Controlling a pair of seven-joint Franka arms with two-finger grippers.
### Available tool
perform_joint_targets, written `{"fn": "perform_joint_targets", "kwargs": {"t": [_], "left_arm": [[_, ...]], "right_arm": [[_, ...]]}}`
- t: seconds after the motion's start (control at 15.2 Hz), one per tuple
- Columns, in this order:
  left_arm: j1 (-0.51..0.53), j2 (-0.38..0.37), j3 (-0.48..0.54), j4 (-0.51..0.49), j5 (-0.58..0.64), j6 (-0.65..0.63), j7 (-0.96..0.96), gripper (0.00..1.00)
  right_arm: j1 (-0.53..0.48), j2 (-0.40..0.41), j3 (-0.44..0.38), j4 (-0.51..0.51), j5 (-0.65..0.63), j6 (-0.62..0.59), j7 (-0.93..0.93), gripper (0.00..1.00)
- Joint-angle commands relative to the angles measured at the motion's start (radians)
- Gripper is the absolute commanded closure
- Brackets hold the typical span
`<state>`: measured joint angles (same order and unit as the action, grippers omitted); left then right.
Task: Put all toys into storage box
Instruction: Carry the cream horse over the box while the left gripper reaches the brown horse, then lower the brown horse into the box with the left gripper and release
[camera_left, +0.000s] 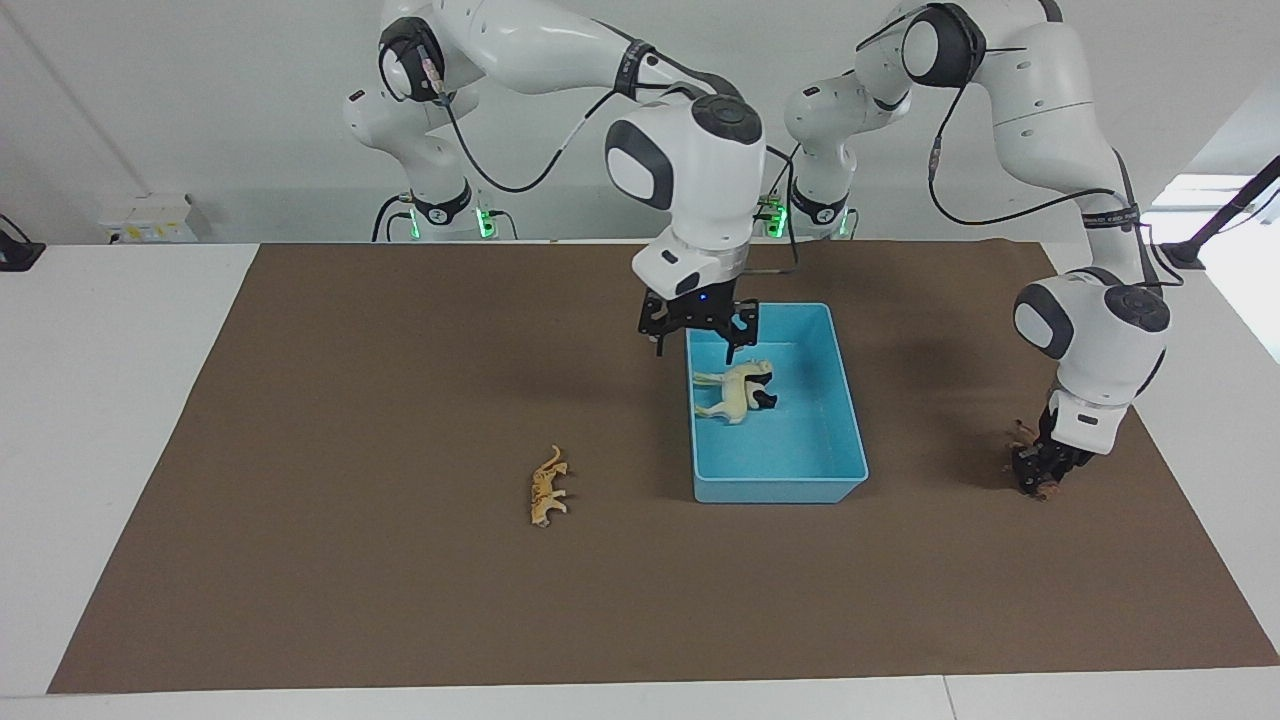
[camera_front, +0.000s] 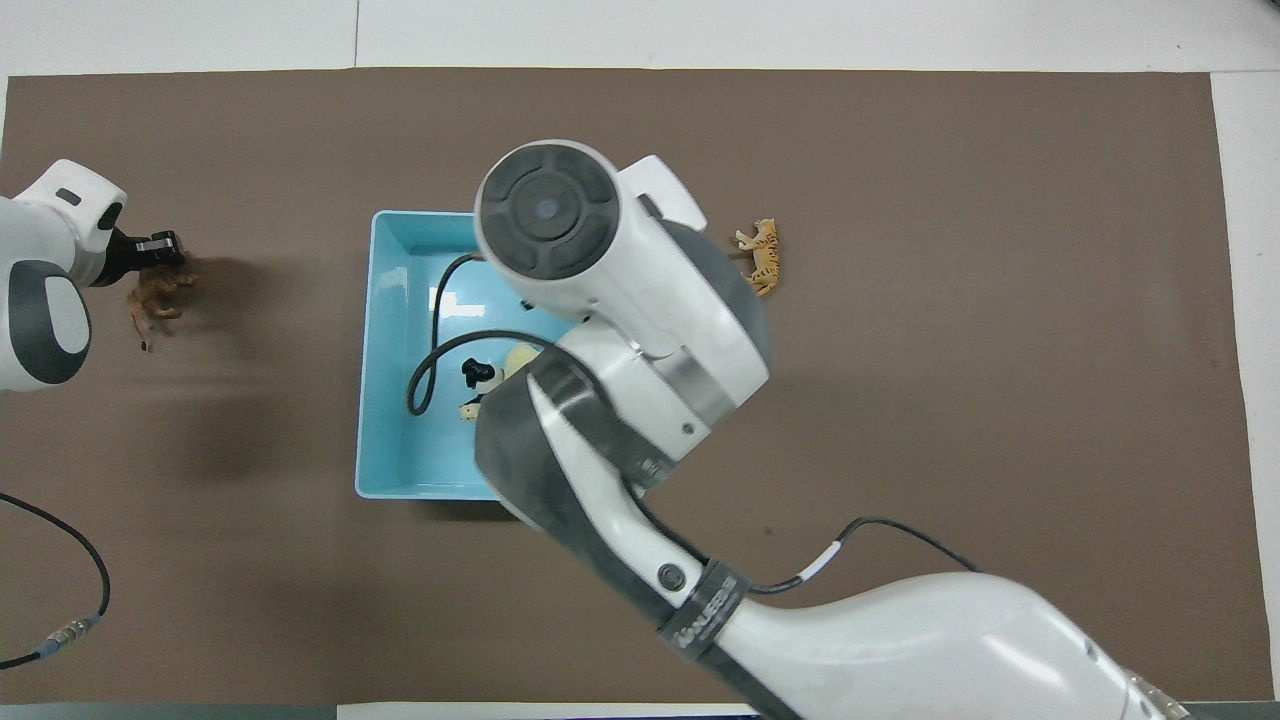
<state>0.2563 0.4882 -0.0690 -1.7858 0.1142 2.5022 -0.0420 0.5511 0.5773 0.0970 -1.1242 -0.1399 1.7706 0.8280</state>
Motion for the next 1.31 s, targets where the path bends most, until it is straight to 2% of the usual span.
{"fn": "perform_joint_targets", "kwargs": {"t": [0.0, 0.13, 0.26, 0.39, 0.53, 0.59, 0.66, 0.72, 0.79, 0.85, 1.05, 1.18, 1.25], "left_arm": [[-0.04, -0.002, -0.003, 0.175, 0.013, -0.258, -0.068, 1.0], [-0.1, -0.049, -0.009, 0.238, 0.01, -0.438, -0.146, 1.0], [-0.181, -0.118, -0.009, 0.236, -0.03, -0.538, -0.295, 1.0], [-0.296, -0.164, -0.008, 0.224, -0.044, -0.623, -0.433, 1.0], [-0.411, -0.175, -0.009, 0.185, -0.045, -0.612, -0.614, 1.0], [-0.448, -0.203, -0.009, 0.128, -0.045, -0.574, -0.672, 1.0], [-0.474, -0.221, -0.011, 0.064, -0.045, -0.518, -0.702, 0.95], [-0.503, -0.249, -0.011, -0.005, -0.047, -0.463, -0.729, 0.75], [-0.515, -0.263, -0.011, -0.056, -0.047, -0.409, -0.766, 0.21], [-0.52, -0.266, -0.009, -0.061, -0.045, -0.408, -0.774, 0.0], [-0.505, -0.315, -0.003, -0.021, -0.045, -0.489, -0.76, 0.0], [-0.444, -0.365, 0.0, 0.011, -0.045, -0.578, -0.712, 0.0], [-0.401, -0.397, -0.002, 0.023, -0.045, -0.635, -0.622, 0.0]], "right_arm": [[-0.126, -0.025, 0.012, -0.098, 0.014, 0.058, -0.177, 0.0], [-0.204, -0.045, 0.013, -0.199, 0.016, 0.166, -0.281, 0.0], [-0.244, -0.054, 0.013, -0.322, 0.016, 0.315, -0.338, 0.0], [-0.26, -0.034, 0.012, -0.393, 0.016, 0.432, -0.349, 0.0], [-0.292, -0.013, 0.012, -0.448, 0.014, 0.522, -0.426, 0.0], [-0.31, -0.013, 0.012, -0.466, 0.014, 0.553, -0.46, 0.0], [-0.312, -0.013, 0.012, -0.468, 0.014, 0.555, -0.467, 0.0], [-0.312, -0.013, 0.012, -0.476, 0.014, 0.559, -0.468, 0.0], [-0.307, -0.007, 0.012, -0.474, 0.016, 0.559, -0.464, 0.0], [-0.303, 0.007, 0.012, -0.476, 0.017, 0.569, -0.458, 0.0], [-0.289, 0.027, 0.013, -0.488, 0.017, 0.596, -0.4, 0.0], [-0.281, 0.024, 0.012, -0.511, 0.017, 0.621, -0.394, 0.0], [-0.283, 0.018, 0.012, -0.543, 0.016, 0.66, -0.395, 0.32]]}}
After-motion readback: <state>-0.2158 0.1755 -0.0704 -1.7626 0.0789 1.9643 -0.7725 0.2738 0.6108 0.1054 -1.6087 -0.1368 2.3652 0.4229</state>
